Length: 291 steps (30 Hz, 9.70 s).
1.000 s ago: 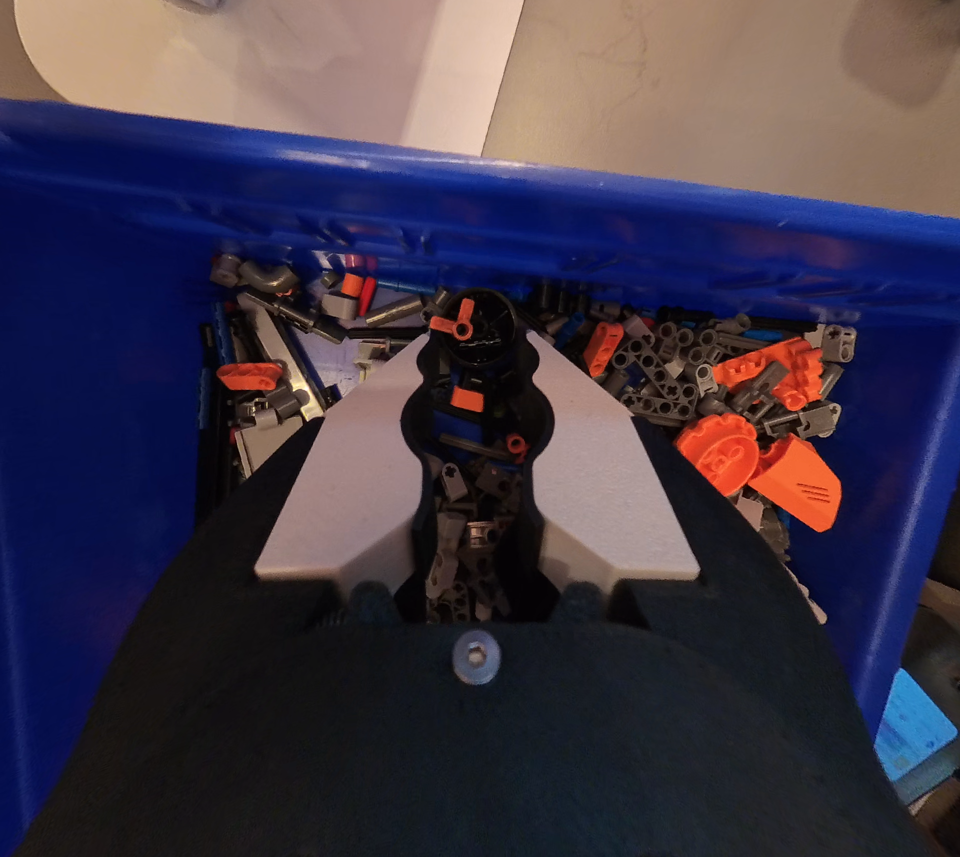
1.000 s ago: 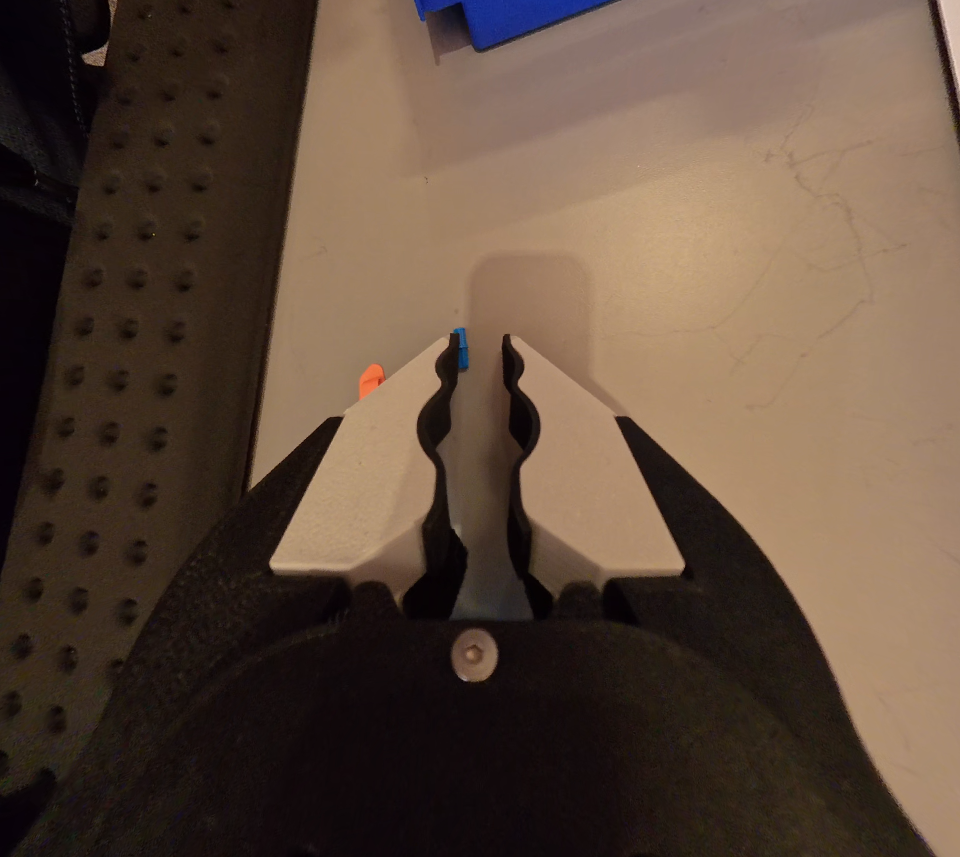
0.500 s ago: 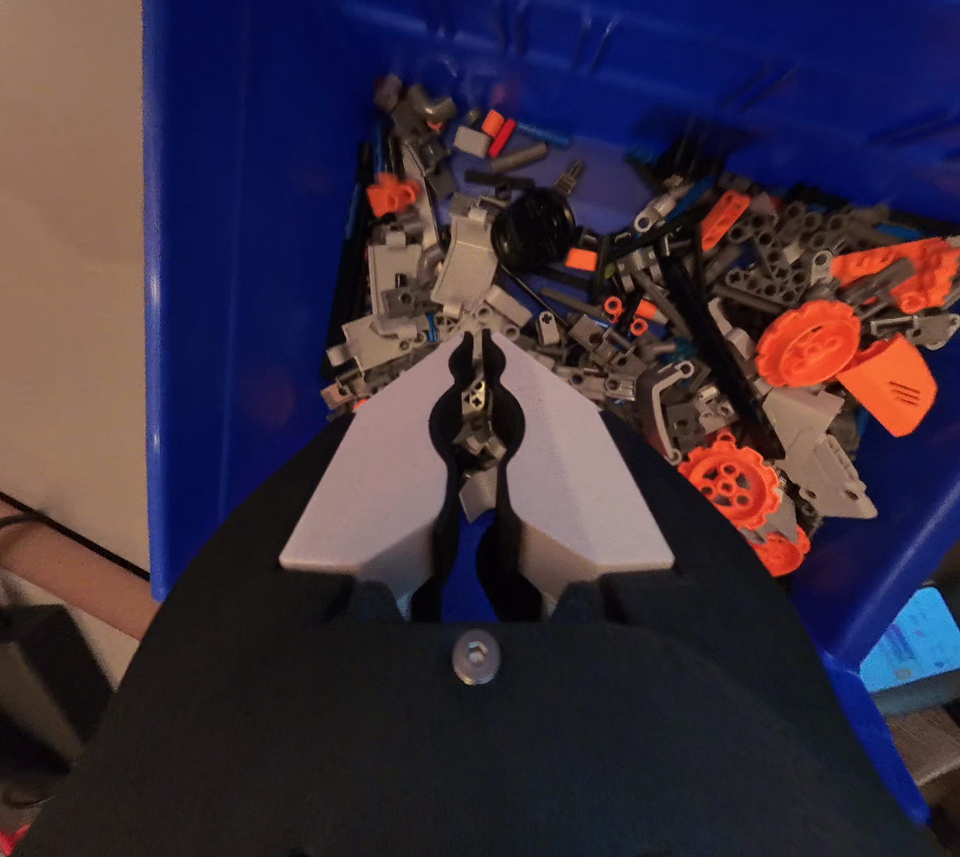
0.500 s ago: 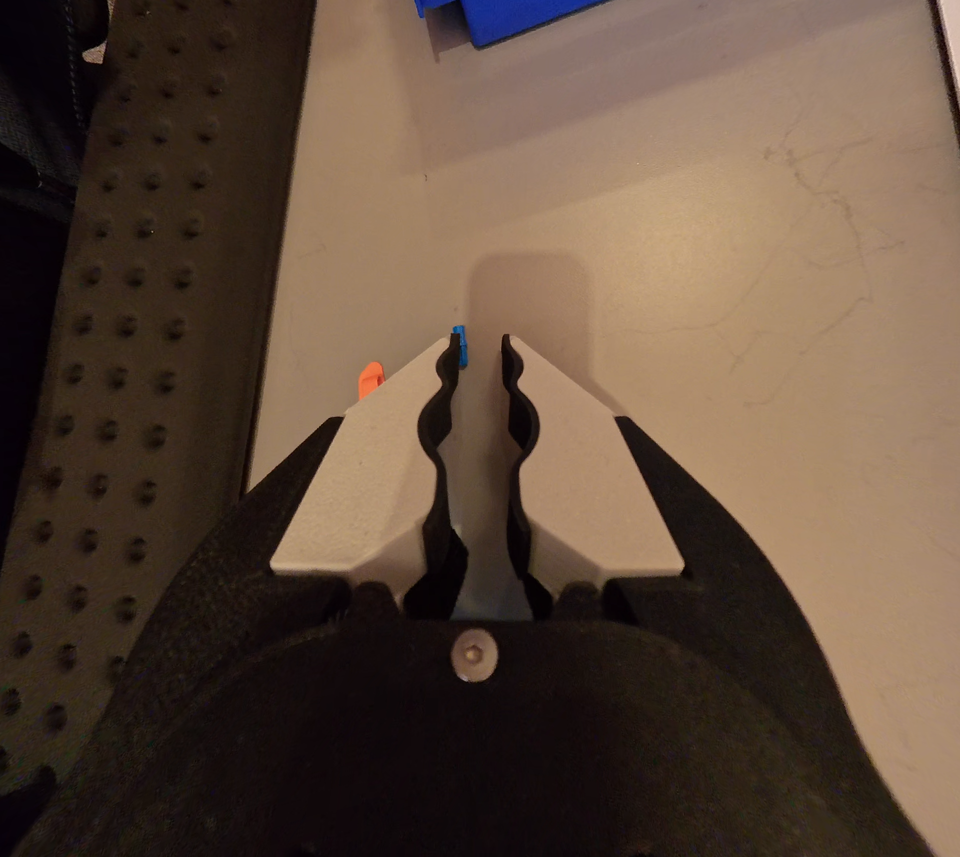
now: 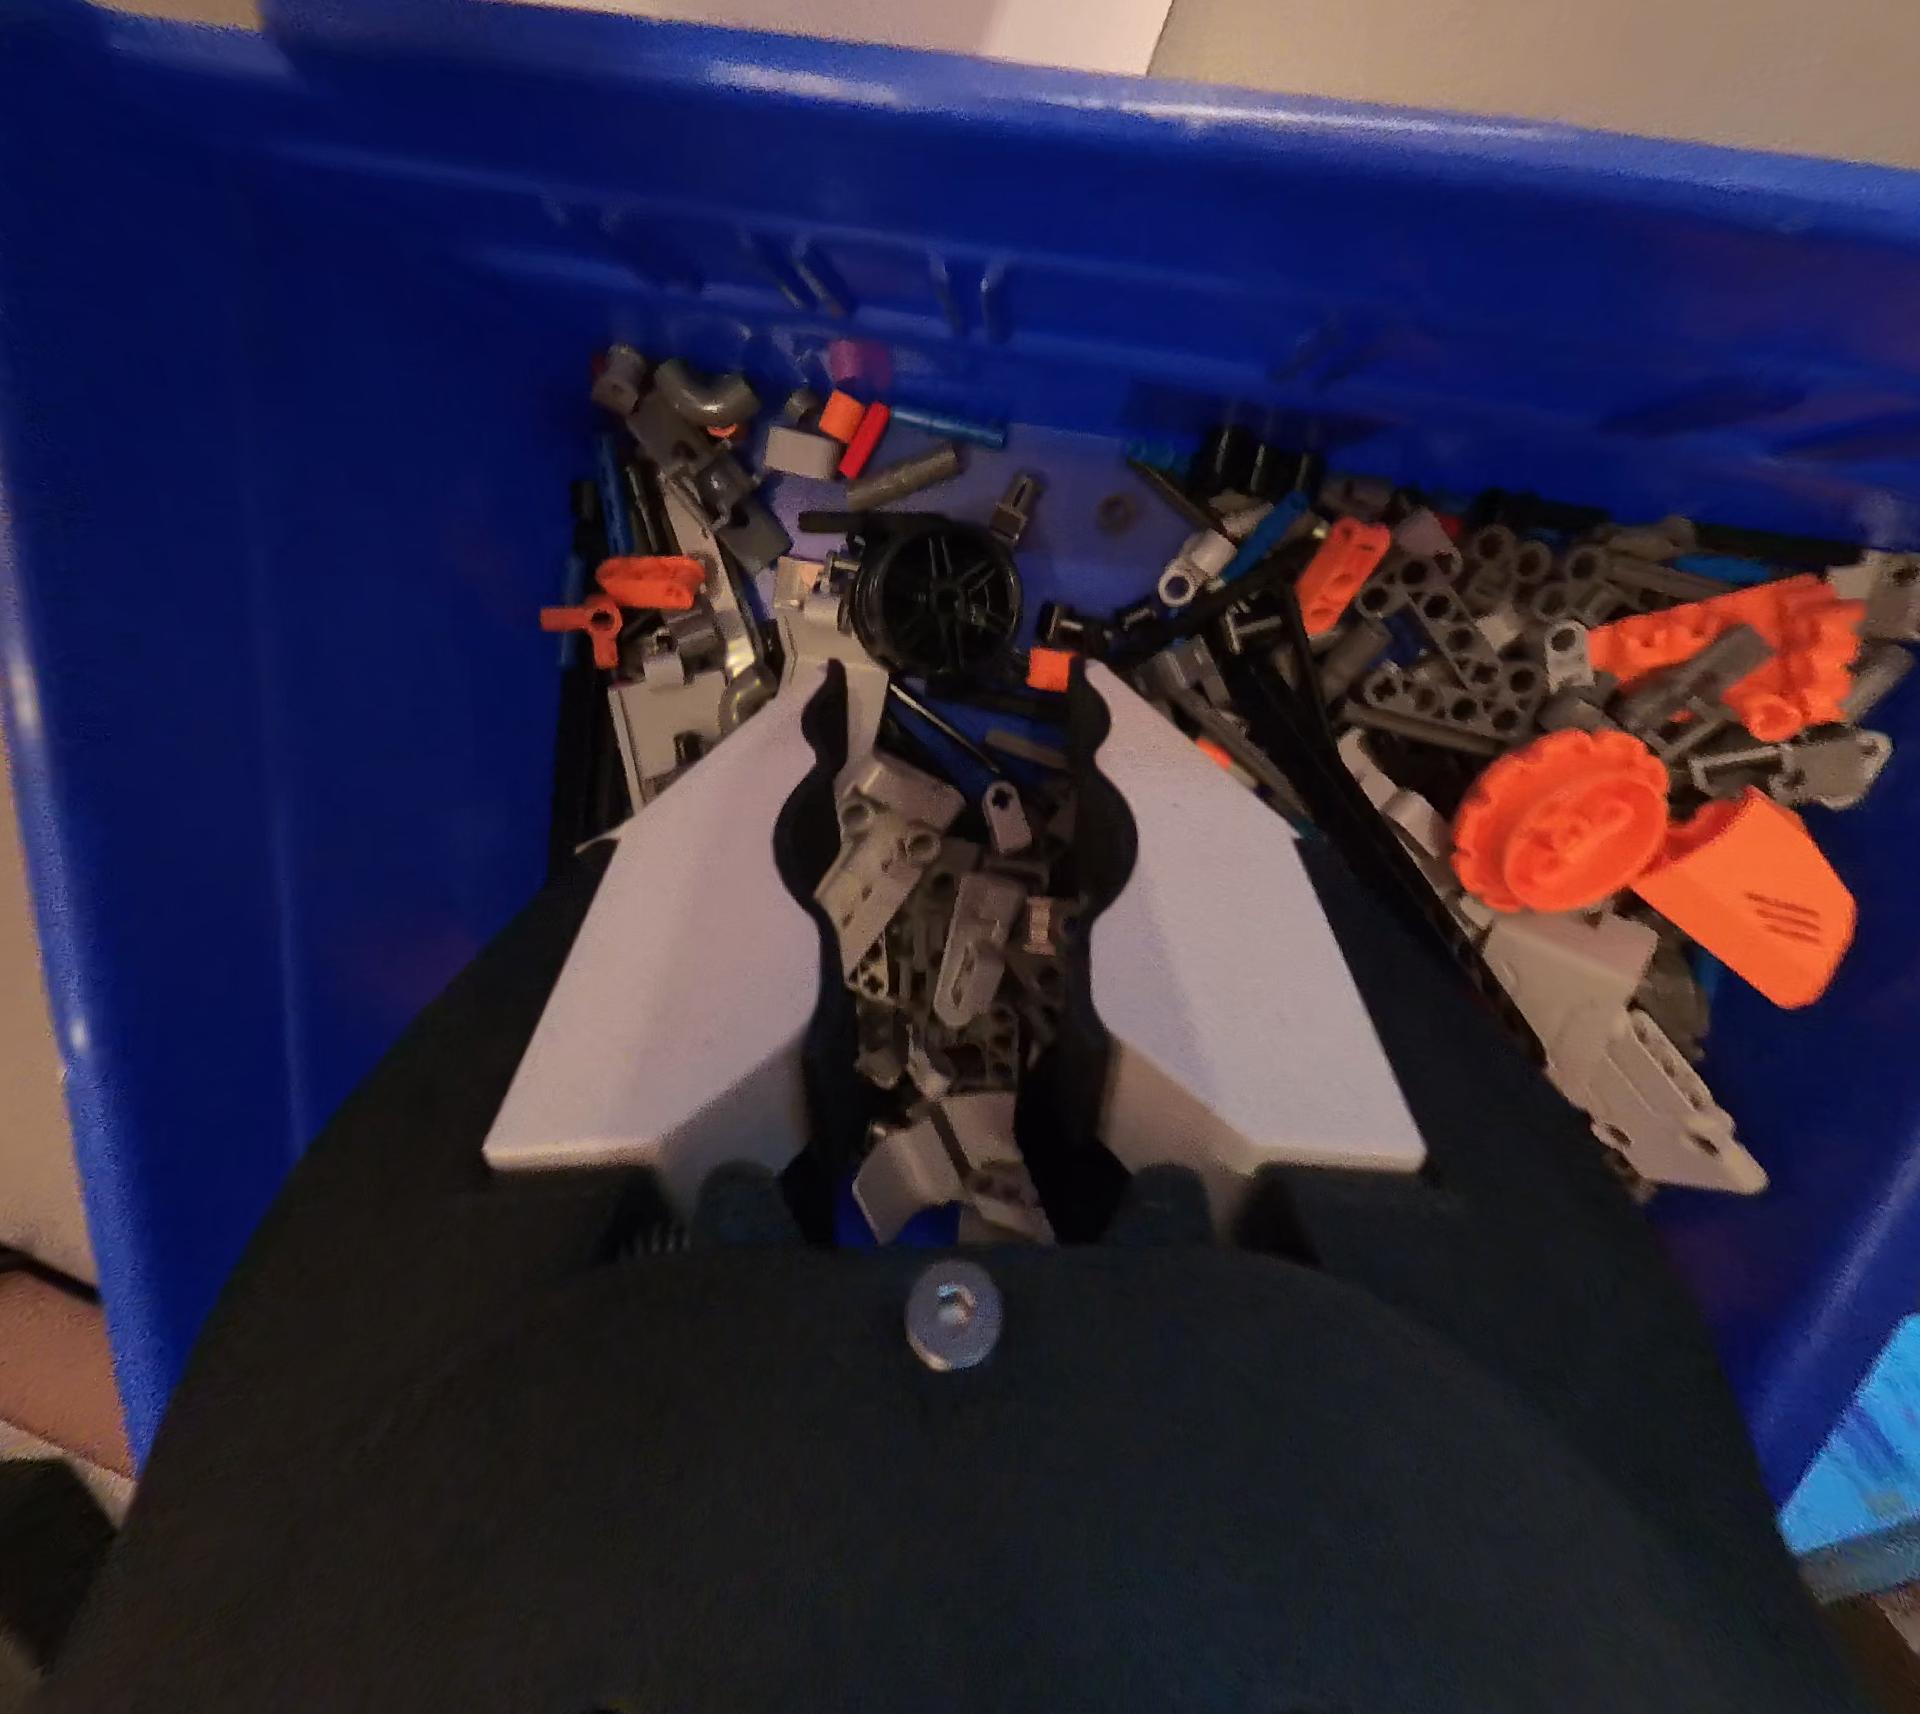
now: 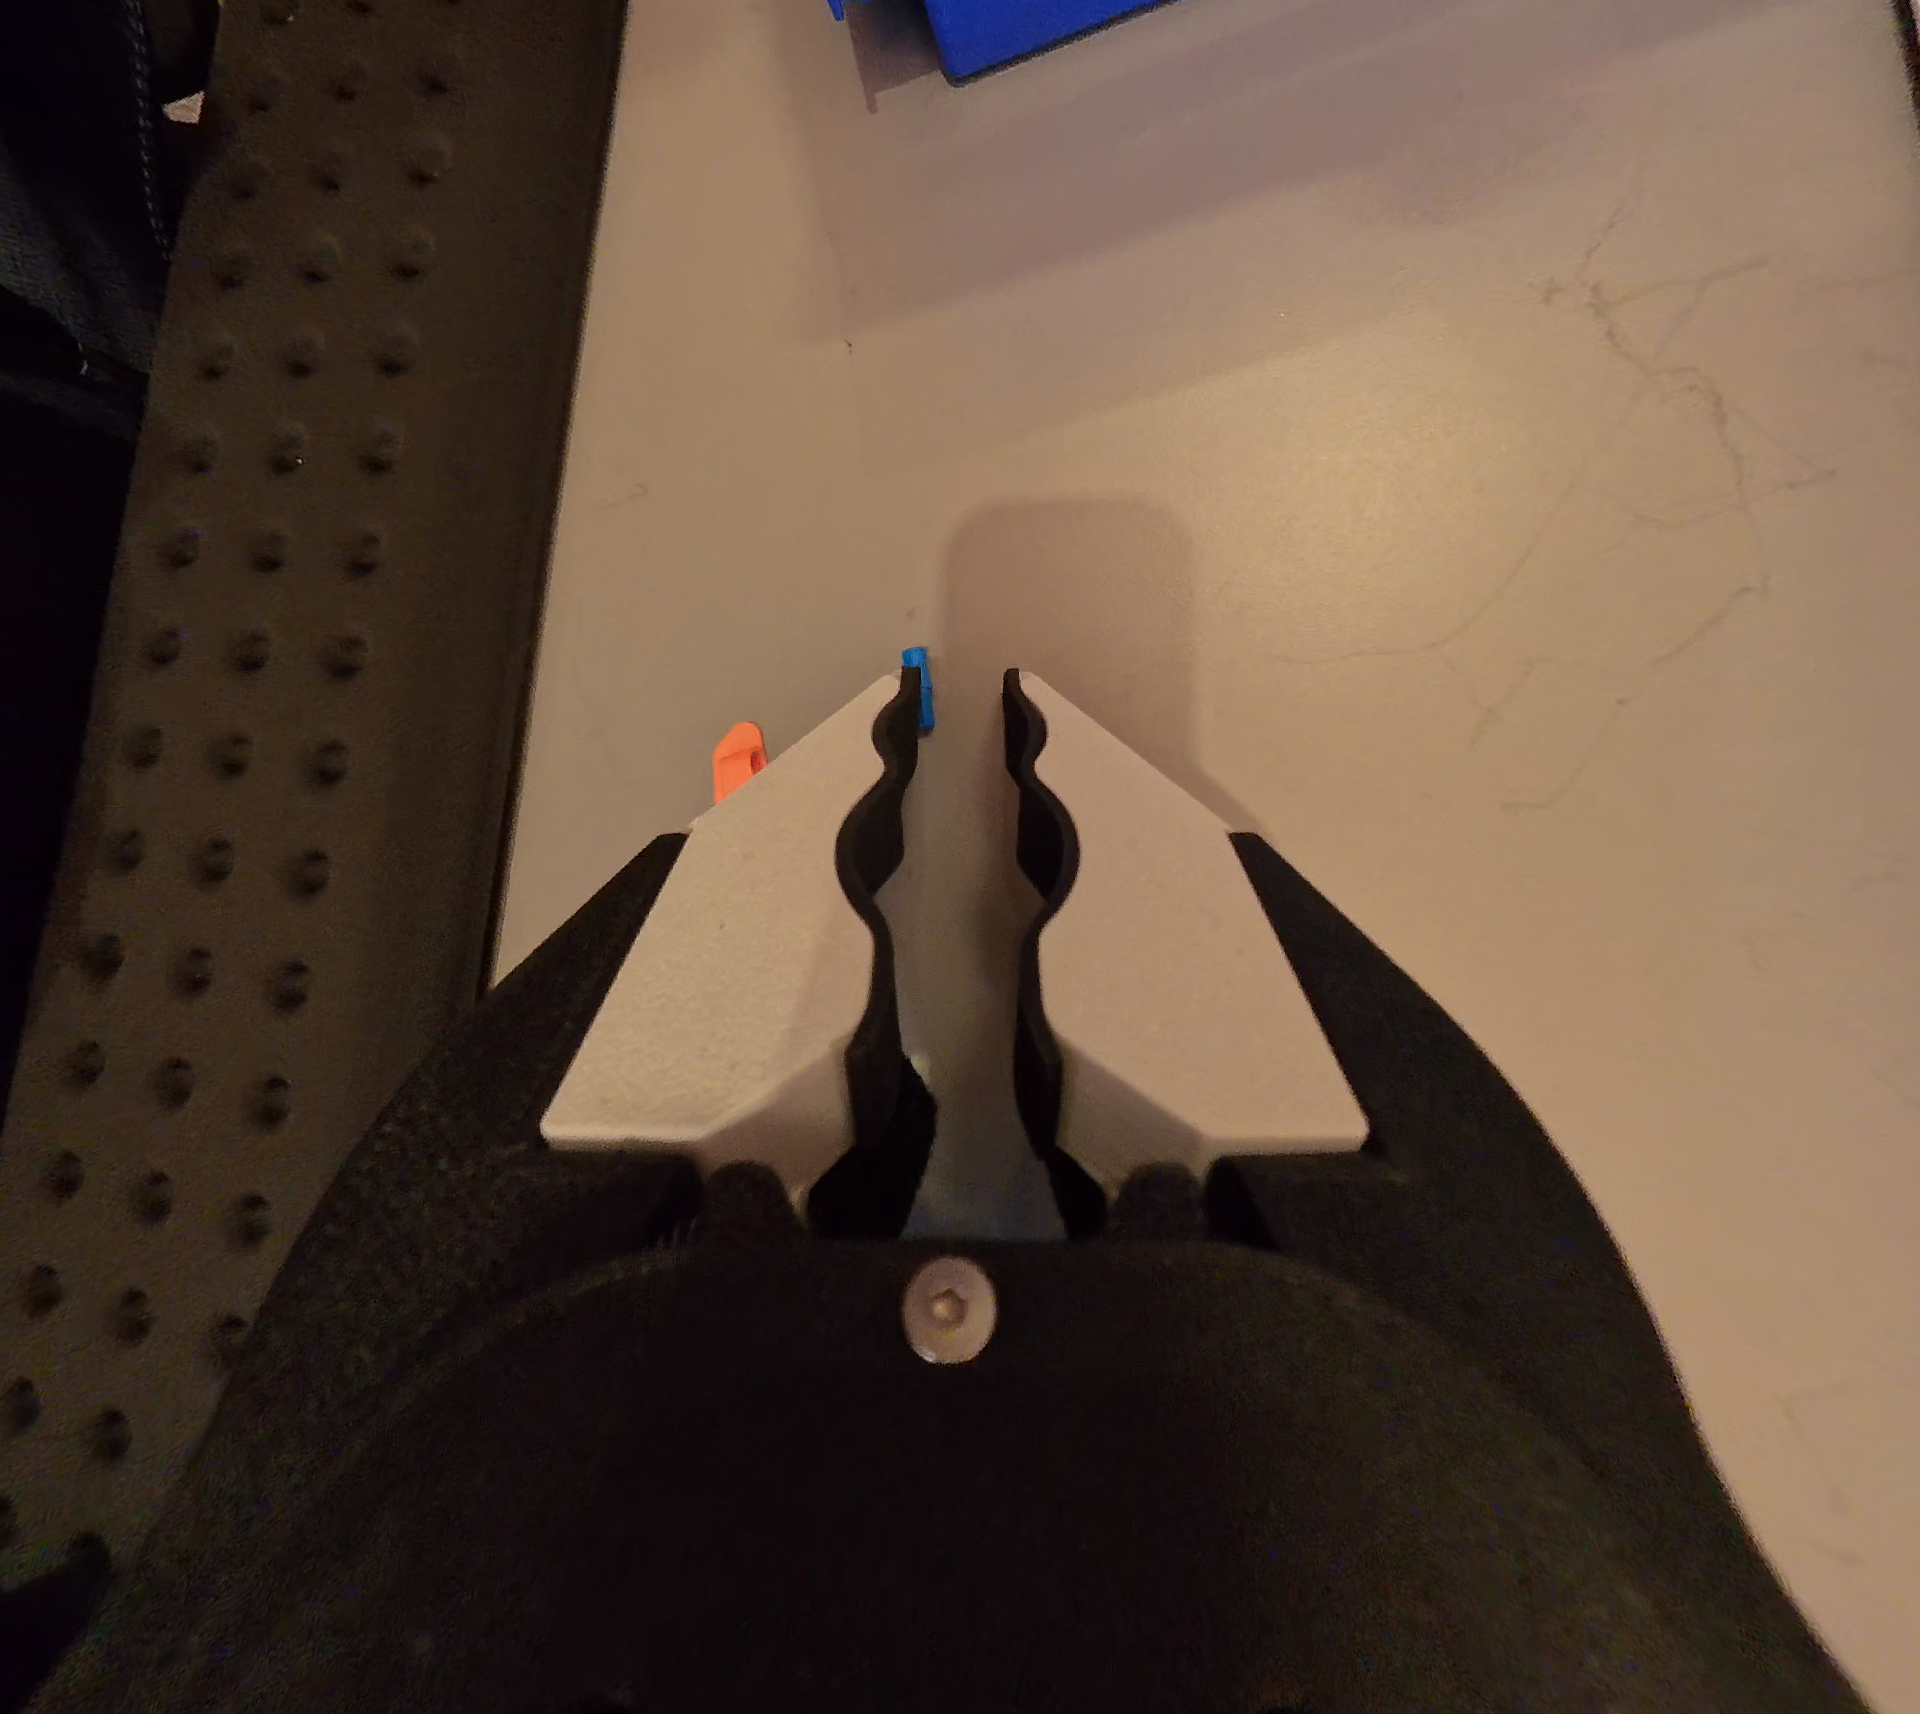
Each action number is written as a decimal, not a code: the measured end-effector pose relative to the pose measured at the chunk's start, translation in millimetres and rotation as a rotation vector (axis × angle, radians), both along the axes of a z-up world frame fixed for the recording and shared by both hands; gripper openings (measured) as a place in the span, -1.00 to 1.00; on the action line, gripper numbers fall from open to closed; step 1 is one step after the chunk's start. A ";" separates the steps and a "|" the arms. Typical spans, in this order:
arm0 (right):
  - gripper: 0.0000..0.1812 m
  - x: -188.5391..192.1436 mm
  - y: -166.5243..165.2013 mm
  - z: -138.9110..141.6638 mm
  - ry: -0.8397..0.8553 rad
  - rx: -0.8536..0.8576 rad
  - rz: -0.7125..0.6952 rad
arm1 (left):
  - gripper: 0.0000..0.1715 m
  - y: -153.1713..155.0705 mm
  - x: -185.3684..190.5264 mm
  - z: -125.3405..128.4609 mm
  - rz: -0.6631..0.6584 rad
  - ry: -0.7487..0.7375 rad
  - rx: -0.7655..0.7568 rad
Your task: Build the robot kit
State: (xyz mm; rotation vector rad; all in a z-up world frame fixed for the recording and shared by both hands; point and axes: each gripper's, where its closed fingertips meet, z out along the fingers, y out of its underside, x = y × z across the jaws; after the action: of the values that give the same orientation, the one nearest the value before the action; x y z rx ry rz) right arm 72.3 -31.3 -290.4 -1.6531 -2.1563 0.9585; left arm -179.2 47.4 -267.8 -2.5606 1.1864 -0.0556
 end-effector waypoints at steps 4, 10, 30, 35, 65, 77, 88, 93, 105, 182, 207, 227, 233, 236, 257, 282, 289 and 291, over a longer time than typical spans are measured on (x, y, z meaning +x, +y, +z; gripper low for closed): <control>-0.85 0.4 0.2 0.0 0.000 -0.003 -0.001 | -0.64 10.2 7.2 -15.8 -0.010 0.007 -0.012; -0.85 0.8 0.3 0.5 0.003 -0.007 0.000 | -0.65 3.9 -8.0 -0.4 0.030 0.002 -0.014; -0.85 0.7 0.2 -0.3 0.003 -0.012 0.000 | -0.53 -34.8 -56.5 26.8 0.161 0.022 -0.123; -0.85 0.9 0.8 0.7 0.008 -0.015 -0.003 | -0.60 -52.5 1.9 36.4 -0.048 -0.132 -0.151; -0.85 1.0 1.1 -0.3 0.005 -0.017 -0.003 | -0.90 -39.8 22.6 -7.2 0.001 -0.105 -0.133; -0.85 1.3 1.3 -0.5 0.004 -0.019 -0.004 | -0.61 -23.9 -5.2 3.4 0.078 -0.028 -0.077; -0.85 1.4 0.8 -0.6 0.004 -0.020 -0.001 | -0.60 -80.1 84.0 -9.5 -0.184 -0.173 -0.256; -0.85 1.6 1.0 -0.4 0.004 -0.019 -0.002 | -0.67 -81.0 84.7 -16.1 -0.153 -0.179 -0.273; -0.85 1.7 1.2 -0.8 0.003 -0.021 -0.002 | -0.56 -85.7 86.5 -5.3 -0.169 -0.230 -0.276; -0.85 1.8 -0.3 -0.9 0.002 -0.024 0.004 | -0.60 -107.9 0.1 -11.6 -0.213 0.121 -0.285; -0.85 2.4 0.6 0.8 0.006 -0.022 0.001 | -0.76 -99.4 21.0 13.2 -0.317 0.065 -0.133; -0.85 2.9 0.0 2.4 0.013 -0.024 0.003 | -0.84 -100.8 10.4 -15.6 -0.303 0.065 -0.286; -0.85 3.0 -0.1 3.3 0.016 -0.024 0.004 | -0.80 -103.5 7.5 -13.9 -0.309 0.021 -0.366; -0.85 3.0 -0.5 3.5 0.017 -0.026 0.005 | -0.81 -102.3 4.1 -15.5 -0.304 0.020 -0.385; -0.85 -2.3 0.9 18.8 0.083 -0.007 -0.009 | -0.94 -96.7 23.3 7.6 -0.340 0.027 -0.161; -0.85 6.3 47.0 82.0 0.327 -0.019 -0.249 | -0.93 -122.1 245.2 -16.4 -0.427 -0.026 -0.040; -0.85 7.3 47.8 81.8 0.327 -0.029 -0.251 | -0.72 -120.8 248.8 12.1 -0.385 -0.177 -0.053; -0.85 7.2 48.2 81.2 0.328 -0.036 -0.252 | -0.72 -121.2 244.7 30.8 -0.380 -0.215 -0.044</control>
State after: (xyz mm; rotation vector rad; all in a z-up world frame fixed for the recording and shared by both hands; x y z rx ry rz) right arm 79.5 16.9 -209.2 -1.6052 -1.6845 1.1062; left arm 65.4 -73.8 -237.0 -2.2584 1.5765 -0.4344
